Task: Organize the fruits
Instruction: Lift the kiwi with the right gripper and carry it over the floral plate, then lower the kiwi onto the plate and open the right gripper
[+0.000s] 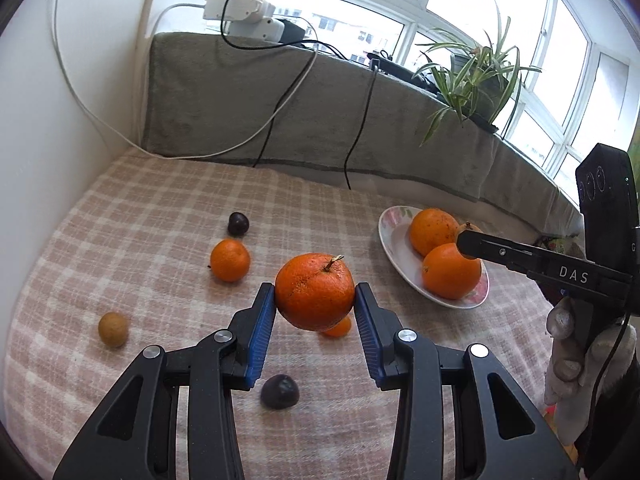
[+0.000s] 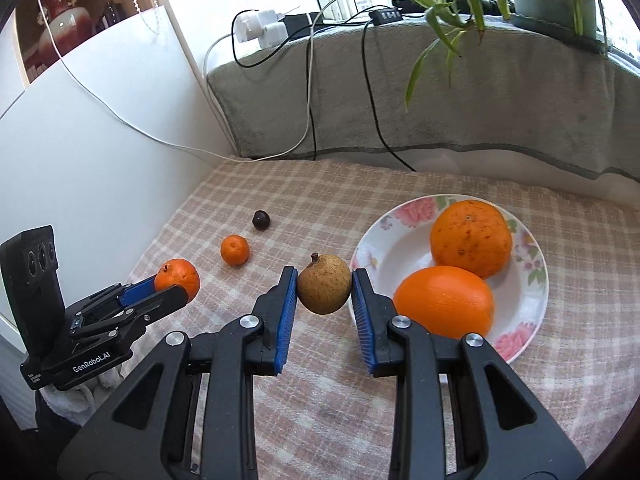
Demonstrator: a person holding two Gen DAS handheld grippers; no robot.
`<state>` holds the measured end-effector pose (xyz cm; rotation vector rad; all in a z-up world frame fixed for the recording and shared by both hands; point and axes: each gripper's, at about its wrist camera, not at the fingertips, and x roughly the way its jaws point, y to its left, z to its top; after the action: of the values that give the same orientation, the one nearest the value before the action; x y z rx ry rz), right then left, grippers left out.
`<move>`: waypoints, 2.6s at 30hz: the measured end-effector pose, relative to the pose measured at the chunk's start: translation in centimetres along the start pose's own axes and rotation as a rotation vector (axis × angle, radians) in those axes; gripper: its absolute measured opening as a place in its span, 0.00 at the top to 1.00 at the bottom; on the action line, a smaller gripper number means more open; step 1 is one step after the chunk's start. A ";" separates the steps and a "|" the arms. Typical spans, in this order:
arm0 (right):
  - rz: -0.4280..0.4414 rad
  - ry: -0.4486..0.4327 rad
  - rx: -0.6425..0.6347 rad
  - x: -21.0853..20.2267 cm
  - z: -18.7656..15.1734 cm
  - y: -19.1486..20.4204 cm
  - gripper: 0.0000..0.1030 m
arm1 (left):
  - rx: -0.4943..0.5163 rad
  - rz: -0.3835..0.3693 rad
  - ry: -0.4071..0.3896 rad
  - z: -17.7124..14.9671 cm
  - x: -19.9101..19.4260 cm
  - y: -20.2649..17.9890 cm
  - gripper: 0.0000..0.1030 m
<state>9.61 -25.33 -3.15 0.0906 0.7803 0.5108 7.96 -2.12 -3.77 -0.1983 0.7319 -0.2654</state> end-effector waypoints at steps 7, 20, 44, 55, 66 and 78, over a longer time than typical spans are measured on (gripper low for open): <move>-0.038 -0.031 0.049 -1.8 -0.3 -2.9 0.72 | 0.048 -0.024 0.011 0.9 1.7 -2.1 0.63; -0.108 -0.055 0.123 -3.4 -0.8 -7.9 0.72 | 0.123 -0.061 0.028 3.0 5.4 -5.5 0.63; -0.156 0.009 0.215 -0.5 -1.2 -13.7 0.72 | 0.180 -0.092 0.105 4.3 11.5 -8.9 0.62; -0.152 0.010 0.210 -0.2 -1.1 -13.6 0.72 | 0.190 -0.097 0.104 4.5 11.7 -9.1 0.62; -0.141 -0.006 0.198 -0.5 -1.1 -13.2 0.56 | 0.203 -0.101 0.079 5.0 11.1 -9.5 0.49; -0.148 -0.030 0.162 -1.4 -1.2 -12.0 0.31 | 0.205 -0.093 0.048 5.0 10.1 -9.6 0.22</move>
<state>12.87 -36.63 -6.25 0.1886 0.7912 0.3048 16.99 -13.93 -3.90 -0.0315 0.7384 -0.4324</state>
